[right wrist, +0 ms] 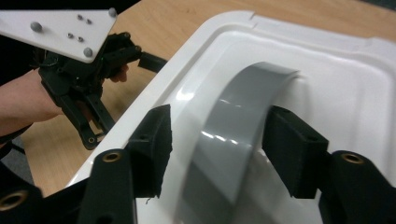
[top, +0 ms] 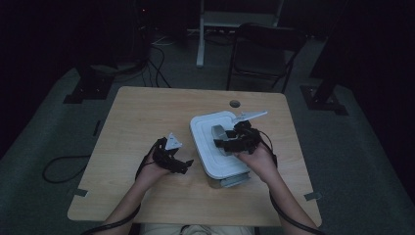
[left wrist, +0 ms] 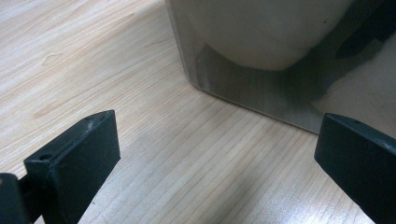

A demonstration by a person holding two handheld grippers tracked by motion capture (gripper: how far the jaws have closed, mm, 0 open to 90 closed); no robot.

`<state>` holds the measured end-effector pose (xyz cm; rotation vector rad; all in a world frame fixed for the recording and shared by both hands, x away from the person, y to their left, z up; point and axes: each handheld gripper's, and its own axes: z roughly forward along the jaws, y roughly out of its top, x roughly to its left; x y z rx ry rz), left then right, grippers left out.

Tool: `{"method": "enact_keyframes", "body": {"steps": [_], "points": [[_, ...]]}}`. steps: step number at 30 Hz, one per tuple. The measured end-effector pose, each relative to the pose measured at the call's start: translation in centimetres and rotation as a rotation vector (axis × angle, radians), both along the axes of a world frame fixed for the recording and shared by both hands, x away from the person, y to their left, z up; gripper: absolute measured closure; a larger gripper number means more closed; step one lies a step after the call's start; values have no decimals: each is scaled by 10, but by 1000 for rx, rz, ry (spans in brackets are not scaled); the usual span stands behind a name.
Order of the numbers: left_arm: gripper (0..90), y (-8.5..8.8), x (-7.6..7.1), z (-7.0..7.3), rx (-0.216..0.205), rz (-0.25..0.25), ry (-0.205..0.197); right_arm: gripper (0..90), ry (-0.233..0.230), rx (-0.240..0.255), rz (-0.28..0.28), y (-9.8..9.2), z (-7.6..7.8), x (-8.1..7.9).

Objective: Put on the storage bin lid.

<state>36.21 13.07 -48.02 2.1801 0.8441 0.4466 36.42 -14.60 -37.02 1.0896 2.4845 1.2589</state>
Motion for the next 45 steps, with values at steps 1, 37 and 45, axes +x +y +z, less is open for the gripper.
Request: {"method": "enact_keyframes", "body": {"steps": [1,37,45], "points": [[9,0,0,0,1,1,1,388,-6,2,-3,-4,2,0],[9,-2,14,-7,-41,59,12,128,-101,22,-397,-118,-101,43],[9,-8,18,-10,-40,52,27,128,-36,14,-357,-103,-130,44]]}}
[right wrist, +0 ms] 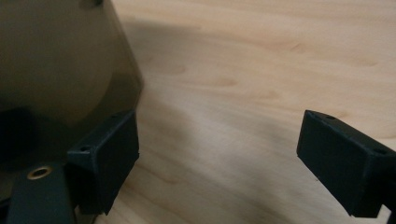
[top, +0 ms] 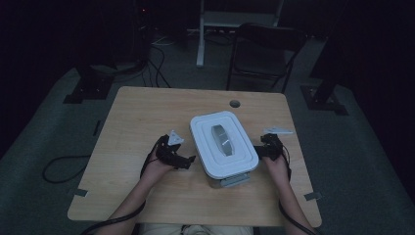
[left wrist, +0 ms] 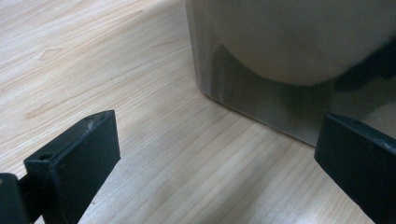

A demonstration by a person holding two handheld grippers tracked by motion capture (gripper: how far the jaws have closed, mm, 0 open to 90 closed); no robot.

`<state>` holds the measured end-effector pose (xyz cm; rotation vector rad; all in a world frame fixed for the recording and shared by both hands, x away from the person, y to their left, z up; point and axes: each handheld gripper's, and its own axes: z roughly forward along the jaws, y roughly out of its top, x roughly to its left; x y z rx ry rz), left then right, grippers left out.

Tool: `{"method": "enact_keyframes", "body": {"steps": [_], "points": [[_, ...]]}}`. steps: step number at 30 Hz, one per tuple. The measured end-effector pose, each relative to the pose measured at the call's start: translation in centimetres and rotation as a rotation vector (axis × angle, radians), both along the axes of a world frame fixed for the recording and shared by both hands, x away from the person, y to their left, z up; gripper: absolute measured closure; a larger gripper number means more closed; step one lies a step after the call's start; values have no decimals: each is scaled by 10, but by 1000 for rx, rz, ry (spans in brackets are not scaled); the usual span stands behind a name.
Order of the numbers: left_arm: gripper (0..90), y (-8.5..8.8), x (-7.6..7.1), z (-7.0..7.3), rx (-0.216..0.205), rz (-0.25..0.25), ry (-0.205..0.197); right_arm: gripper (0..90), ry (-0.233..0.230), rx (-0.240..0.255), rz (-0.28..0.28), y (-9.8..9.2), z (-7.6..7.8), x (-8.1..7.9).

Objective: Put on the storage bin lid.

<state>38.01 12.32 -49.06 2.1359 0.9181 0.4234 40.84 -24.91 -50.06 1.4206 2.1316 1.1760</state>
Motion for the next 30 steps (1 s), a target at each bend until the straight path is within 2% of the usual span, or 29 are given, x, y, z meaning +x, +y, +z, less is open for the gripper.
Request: {"method": "enact_keyframes", "body": {"steps": [5,12,16,18,25,30], "points": [[9,-4,3,-1,0,-6,3,140,29,1,52,12,-8,-1],[9,-8,7,-3,25,-7,5,146,43,53,51,11,-13,-4],[9,-7,12,-1,49,-2,-2,169,42,52,63,13,-12,-6],[9,-6,16,-2,51,5,2,170,41,52,59,14,-12,-8],[9,-7,27,-3,105,19,-6,179,36,45,45,17,-11,-12],[10,-7,33,-3,114,32,-6,188,33,32,36,22,-9,-17]]}}
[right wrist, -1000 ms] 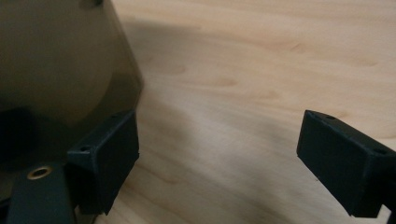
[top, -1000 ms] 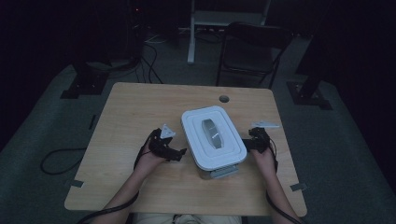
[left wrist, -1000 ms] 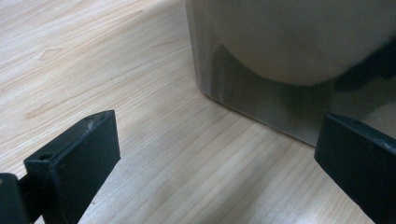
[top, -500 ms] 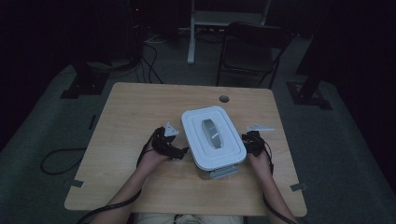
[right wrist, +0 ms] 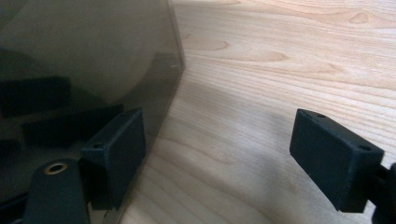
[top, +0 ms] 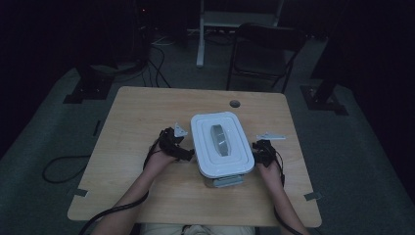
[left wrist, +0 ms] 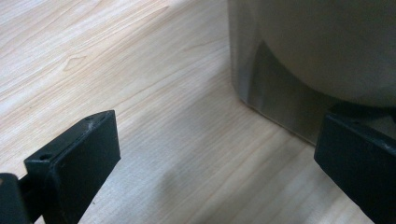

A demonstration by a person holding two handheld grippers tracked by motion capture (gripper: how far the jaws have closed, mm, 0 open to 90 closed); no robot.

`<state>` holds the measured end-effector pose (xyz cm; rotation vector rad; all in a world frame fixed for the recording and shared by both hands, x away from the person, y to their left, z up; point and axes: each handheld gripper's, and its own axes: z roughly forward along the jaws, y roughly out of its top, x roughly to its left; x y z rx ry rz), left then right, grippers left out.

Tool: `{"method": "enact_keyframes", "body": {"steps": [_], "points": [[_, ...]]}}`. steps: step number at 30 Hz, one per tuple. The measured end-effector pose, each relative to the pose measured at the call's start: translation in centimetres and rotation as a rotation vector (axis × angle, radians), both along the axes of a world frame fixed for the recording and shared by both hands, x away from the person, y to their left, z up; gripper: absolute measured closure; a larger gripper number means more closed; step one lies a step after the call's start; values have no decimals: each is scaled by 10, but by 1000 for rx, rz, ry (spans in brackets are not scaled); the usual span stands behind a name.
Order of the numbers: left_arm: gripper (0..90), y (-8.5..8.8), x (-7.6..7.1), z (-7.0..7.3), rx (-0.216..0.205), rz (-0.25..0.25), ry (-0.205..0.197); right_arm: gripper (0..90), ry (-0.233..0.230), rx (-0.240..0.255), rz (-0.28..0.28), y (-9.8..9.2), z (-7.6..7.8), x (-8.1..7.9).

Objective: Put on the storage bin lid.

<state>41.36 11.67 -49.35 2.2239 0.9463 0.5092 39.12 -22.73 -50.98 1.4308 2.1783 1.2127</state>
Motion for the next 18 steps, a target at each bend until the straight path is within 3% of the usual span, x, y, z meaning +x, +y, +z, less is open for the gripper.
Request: {"method": "enact_keyframes", "body": {"steps": [10,13,15,18], "points": [[10,2,9,1,37,25,-12,189,7,7,33,7,0,-10],[9,5,9,0,25,30,-12,180,18,27,47,7,-2,-10],[9,8,9,1,-10,31,-7,129,2,10,46,6,-2,-9],[9,11,8,3,-39,31,-15,129,2,33,30,4,-2,-6]]}}
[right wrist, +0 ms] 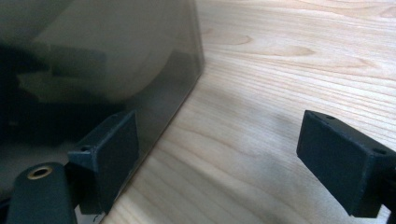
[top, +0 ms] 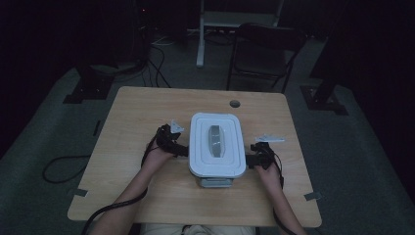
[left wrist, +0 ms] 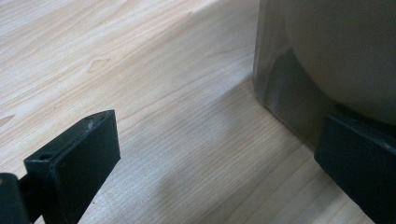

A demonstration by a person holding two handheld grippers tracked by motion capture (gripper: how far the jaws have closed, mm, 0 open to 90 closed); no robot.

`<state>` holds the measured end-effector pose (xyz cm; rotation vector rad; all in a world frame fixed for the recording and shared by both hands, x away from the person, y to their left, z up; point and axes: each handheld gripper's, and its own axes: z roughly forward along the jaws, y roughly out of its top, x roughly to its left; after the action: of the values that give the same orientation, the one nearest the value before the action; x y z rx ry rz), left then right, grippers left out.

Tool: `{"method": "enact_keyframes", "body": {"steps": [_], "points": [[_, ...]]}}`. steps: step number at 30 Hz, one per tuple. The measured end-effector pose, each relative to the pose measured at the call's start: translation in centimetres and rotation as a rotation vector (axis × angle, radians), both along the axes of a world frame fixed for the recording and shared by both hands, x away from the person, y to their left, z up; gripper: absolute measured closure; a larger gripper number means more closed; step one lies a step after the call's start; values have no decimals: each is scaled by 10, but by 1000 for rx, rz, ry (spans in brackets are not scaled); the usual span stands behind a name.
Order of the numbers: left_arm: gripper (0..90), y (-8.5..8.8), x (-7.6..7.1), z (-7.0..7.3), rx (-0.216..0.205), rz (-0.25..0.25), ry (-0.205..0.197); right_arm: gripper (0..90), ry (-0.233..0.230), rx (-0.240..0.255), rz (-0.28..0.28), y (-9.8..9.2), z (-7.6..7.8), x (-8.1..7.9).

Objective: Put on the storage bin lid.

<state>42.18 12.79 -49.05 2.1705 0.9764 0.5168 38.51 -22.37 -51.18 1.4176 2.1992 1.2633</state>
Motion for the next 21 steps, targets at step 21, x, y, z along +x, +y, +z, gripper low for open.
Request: {"method": "enact_keyframes", "body": {"steps": [21], "points": [[10,19,-18,10,-60,-20,-10,128,-79,-8,-73,-18,8,-2]]}}
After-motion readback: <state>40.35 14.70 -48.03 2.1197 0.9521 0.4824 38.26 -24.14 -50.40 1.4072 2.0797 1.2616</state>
